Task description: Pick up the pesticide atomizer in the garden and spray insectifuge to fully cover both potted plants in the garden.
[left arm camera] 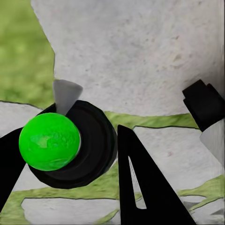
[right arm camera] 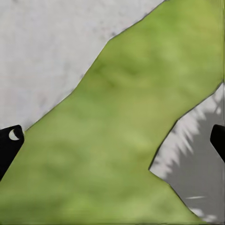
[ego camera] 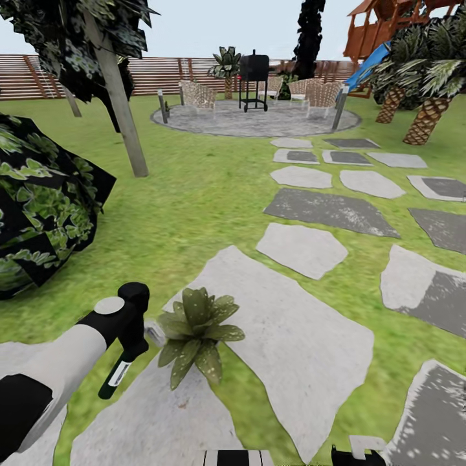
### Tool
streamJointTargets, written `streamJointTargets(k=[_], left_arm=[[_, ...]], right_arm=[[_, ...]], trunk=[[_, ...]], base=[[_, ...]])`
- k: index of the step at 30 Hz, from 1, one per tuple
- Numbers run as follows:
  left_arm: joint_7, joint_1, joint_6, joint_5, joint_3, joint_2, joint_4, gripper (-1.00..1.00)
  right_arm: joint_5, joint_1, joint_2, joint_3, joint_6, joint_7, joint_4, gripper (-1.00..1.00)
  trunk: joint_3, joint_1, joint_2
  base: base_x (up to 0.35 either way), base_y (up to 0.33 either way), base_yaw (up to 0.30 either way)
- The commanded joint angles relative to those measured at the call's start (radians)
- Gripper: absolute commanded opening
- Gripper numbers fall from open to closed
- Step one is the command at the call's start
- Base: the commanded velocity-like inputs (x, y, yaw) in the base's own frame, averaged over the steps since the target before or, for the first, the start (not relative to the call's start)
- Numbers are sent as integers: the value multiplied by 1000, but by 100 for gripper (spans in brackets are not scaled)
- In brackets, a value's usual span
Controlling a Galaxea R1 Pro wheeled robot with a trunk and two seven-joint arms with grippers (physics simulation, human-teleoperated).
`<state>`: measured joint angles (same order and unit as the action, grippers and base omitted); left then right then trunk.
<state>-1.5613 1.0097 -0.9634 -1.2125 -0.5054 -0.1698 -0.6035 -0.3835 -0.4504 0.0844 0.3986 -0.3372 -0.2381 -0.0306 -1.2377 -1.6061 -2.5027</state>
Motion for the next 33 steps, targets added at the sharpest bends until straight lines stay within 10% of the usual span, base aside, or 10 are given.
streamJointTargets(k=[1,17,33], left_arm=[[-10,-5,-11,-7,-5,-1,-2,-100],[-10,-14,-15,-7,-1,-13,-2,-100],[-10,-14,-17,-6,6,-10,-7,-100]], right_arm=[[-8,0,0,9,-2,-3,0,100],[-8,-1,0,9,-2,-3,0,100],[-6,0,6,11,-2,-1,0,100]], trunk=[[0,0,0],[6,0,0],[6,0,0]], base=[[1,2,-238],[-122,104,-281],[48,326,-17]])
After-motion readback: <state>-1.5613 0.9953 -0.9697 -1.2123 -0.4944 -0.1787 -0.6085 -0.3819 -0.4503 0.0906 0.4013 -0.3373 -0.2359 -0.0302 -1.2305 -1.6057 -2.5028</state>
